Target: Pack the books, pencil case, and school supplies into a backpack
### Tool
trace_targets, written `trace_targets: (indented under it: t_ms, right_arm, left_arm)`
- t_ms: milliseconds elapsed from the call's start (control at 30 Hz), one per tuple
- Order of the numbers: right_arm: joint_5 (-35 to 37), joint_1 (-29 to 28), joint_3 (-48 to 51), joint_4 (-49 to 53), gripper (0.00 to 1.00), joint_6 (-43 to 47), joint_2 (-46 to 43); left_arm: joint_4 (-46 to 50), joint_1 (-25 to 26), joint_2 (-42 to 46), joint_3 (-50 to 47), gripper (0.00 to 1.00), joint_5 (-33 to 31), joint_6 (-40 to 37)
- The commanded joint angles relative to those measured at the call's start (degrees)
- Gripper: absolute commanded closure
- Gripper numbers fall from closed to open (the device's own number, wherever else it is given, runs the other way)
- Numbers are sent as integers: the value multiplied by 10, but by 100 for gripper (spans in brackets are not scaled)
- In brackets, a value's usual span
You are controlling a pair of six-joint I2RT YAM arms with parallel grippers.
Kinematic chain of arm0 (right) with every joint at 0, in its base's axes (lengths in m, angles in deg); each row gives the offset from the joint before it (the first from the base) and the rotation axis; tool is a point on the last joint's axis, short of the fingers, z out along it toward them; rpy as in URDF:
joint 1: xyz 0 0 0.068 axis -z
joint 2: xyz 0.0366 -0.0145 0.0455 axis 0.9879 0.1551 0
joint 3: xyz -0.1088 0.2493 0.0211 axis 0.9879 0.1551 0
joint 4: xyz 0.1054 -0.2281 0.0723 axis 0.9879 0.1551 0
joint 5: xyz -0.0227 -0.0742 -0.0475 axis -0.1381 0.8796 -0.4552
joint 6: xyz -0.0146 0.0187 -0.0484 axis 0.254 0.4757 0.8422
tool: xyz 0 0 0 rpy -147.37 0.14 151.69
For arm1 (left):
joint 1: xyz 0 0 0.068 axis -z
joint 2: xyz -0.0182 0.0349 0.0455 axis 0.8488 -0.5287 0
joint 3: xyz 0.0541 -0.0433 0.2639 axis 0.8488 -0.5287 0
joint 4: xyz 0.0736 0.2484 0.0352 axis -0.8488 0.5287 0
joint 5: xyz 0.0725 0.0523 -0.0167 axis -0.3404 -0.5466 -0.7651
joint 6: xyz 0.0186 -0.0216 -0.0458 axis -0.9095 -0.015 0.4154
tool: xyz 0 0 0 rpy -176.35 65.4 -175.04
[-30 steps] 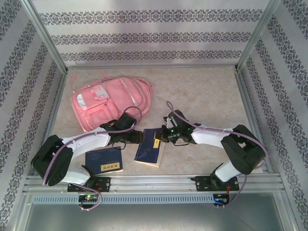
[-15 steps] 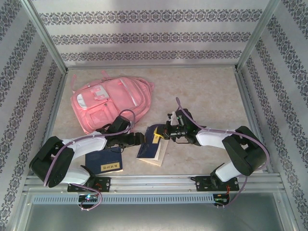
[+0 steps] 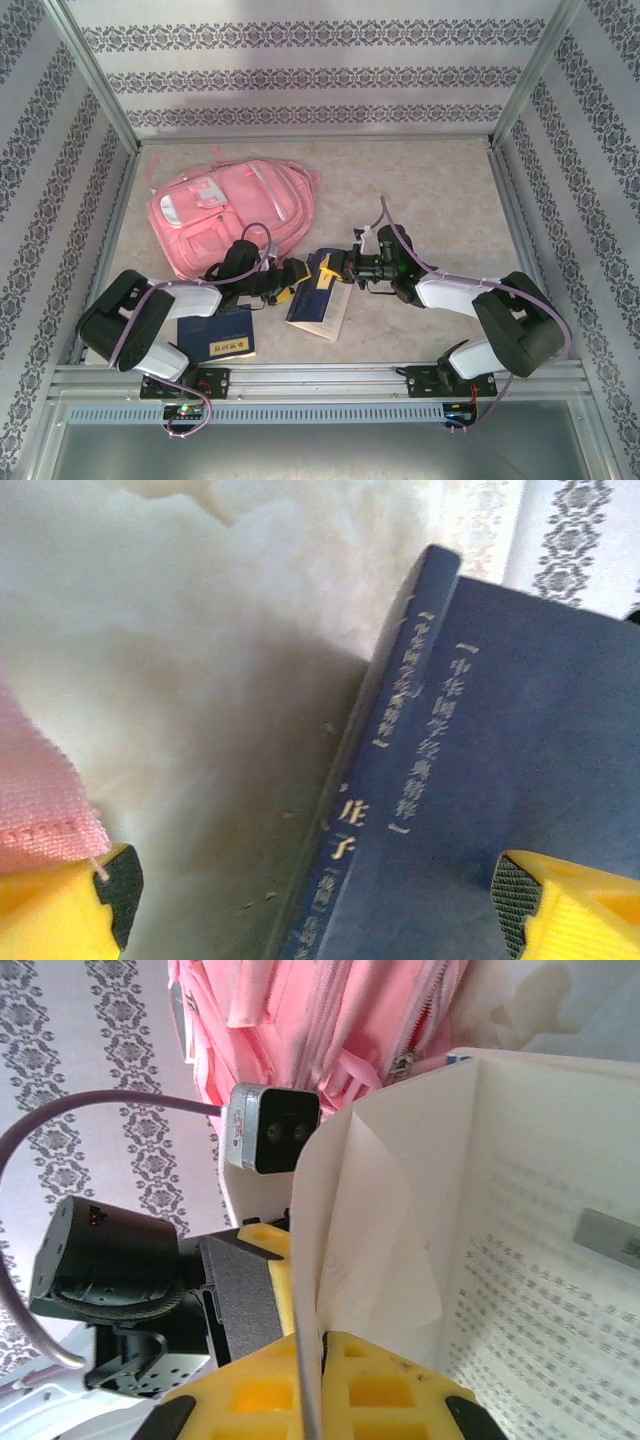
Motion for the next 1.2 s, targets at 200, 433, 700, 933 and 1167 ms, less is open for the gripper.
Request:
trace_targets:
  t_ms: [200,433,700,933,1167]
  right_arm:
    - [-7,5,13,-101,100,-38,9]
    - [-4,7,13,-102,100,-39,6]
    - [-3,7,15,-101,100,-34,6]
    - [0,7,21,-56,100,11,12]
    - [33,7,22,87,61,125,-12]
  left_arm:
    - [-248,5,-56,-23,43,53,118]
    - [-210,6,-54,-20,73,57,77]
    - [-131,13,-54,-8,92,56,9]
    - [-85,14,-55,-2,99,45,-23]
    - [-58,14,-55,3,100,38,-38]
